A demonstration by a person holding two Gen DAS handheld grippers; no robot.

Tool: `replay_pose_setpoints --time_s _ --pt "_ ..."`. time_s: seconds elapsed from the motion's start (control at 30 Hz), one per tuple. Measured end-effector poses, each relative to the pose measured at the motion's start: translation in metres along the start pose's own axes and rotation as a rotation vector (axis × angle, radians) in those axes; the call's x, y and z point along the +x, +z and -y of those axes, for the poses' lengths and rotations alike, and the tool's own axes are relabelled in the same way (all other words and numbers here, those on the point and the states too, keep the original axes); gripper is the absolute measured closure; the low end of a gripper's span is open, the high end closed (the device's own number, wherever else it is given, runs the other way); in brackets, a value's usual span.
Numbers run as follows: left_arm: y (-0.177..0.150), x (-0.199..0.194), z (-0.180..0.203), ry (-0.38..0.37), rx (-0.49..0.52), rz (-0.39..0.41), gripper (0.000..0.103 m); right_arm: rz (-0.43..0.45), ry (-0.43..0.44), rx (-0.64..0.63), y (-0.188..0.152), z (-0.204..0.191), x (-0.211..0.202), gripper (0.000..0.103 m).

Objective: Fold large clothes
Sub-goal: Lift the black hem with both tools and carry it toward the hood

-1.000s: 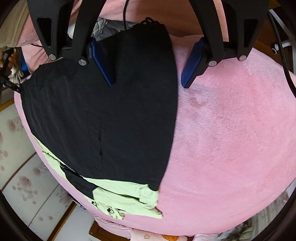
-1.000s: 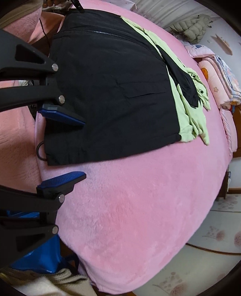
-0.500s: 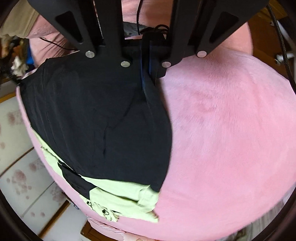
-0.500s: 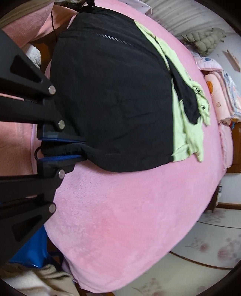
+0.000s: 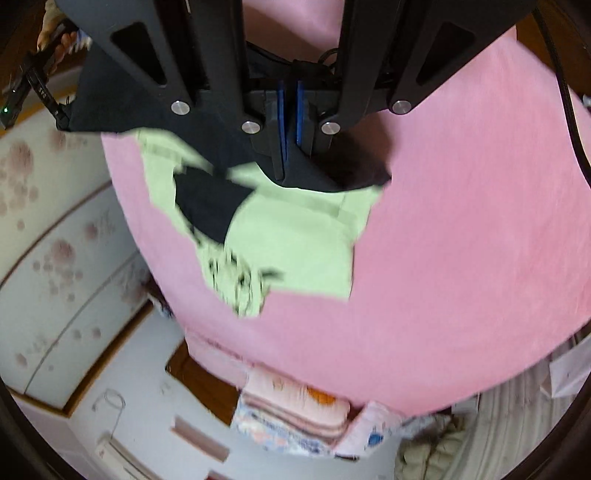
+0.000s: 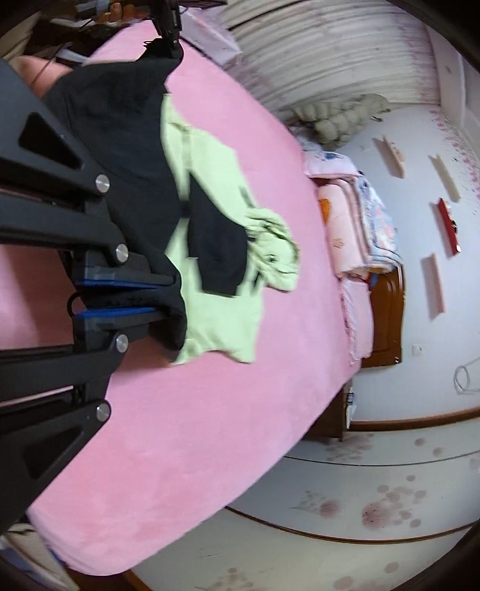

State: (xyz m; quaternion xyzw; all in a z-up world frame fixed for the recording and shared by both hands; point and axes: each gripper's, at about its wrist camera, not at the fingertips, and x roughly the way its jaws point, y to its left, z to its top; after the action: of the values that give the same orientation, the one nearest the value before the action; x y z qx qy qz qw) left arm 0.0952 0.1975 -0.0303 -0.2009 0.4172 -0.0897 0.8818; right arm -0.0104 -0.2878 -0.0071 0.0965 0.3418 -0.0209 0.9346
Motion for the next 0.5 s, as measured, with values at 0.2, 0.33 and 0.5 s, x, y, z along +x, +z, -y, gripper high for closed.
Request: replay_pose_setpoints --time_s 0.2,0.33,0.5 --pt "0.082 0.057 0.003 0.046 -0.070 0.076 0.101 0.002 -0.031 0.103 0.077 0.018 0.076 0.095" --pt "0.116 0.129 0.000 0.103 -0.102 0.063 0.101 -0.035 -0.066 0.152 0.103 0.031 0.148 0.095" --pt "0.121 0.219 -0.012 0.174 -0.104 -0.025 0.100 -0.137 -0.111 0.186 0.104 0.038 0.245 0.095"
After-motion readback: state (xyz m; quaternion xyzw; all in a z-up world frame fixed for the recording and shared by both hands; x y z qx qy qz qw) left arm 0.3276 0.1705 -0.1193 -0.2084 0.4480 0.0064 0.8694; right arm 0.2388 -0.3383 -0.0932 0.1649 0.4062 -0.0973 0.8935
